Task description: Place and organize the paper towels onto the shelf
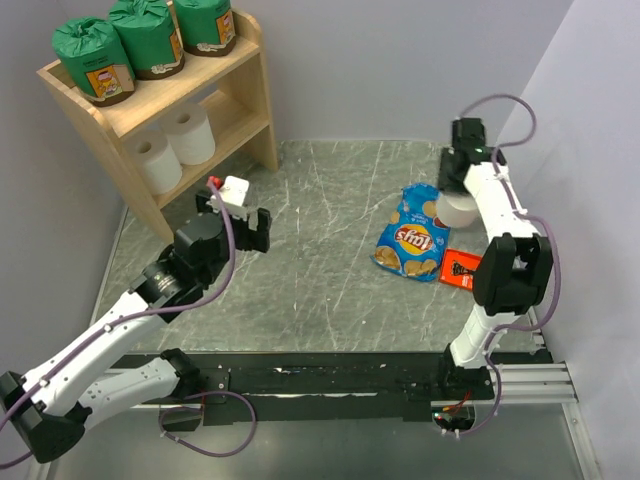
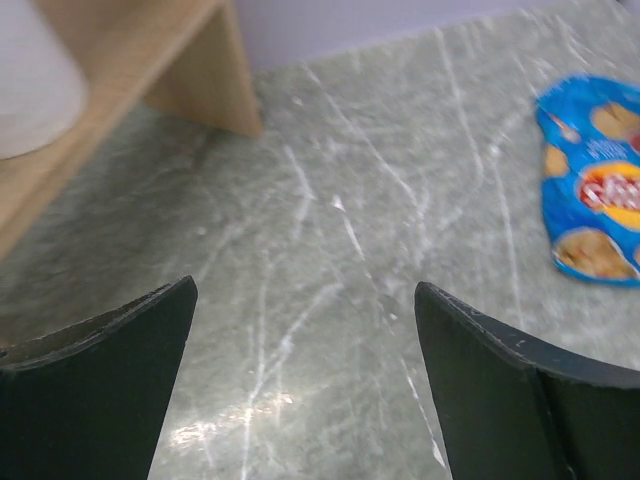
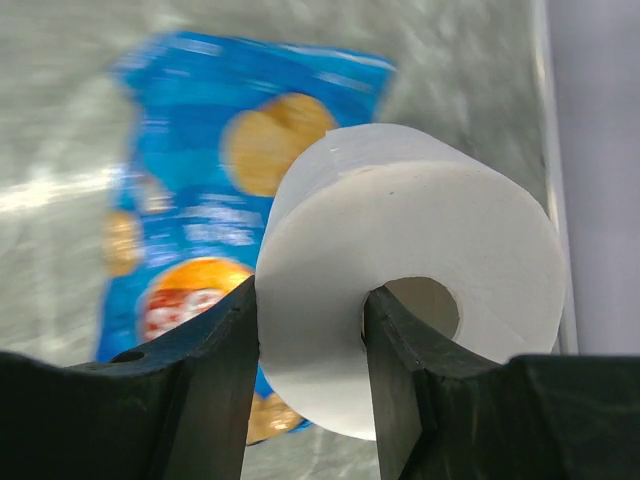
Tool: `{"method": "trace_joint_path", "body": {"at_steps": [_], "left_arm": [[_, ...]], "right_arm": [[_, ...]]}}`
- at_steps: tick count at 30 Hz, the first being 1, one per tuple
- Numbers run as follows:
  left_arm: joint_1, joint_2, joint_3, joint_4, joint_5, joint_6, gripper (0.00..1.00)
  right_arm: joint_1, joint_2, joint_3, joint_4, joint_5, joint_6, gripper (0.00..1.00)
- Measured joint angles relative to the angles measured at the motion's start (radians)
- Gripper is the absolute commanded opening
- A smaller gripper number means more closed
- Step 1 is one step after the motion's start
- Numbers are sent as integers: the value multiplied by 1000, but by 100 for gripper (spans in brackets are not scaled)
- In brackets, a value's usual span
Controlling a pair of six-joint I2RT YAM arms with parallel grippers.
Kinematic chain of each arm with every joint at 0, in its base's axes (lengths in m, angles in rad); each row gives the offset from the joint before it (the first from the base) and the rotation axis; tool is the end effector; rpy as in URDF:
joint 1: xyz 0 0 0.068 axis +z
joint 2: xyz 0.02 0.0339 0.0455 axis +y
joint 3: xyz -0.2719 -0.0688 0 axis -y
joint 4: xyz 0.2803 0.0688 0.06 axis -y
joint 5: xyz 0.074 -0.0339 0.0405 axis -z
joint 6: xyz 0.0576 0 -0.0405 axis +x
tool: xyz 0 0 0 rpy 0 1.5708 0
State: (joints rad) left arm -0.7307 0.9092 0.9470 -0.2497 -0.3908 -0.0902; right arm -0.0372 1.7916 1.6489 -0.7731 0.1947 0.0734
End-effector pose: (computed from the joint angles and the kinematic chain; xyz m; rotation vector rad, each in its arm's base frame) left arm 0.2047 -0.1540 0.3718 0.2855 1.7499 -0.2466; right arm 0.4443 -0.0277 0.2948 0.2188 2.4664 -0.2264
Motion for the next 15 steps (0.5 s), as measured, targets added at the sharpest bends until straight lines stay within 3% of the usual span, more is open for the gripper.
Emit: {"method": "trace_joint_path", "body": {"at_steps": [7, 15], "left_arm": [[0, -72, -50, 56, -177, 1, 96], [0, -79, -69, 90, -231, 5, 96]], "right_arm": [[292, -19, 45, 10, -4, 42, 42], [536, 57, 63, 20, -11, 56, 43]]}}
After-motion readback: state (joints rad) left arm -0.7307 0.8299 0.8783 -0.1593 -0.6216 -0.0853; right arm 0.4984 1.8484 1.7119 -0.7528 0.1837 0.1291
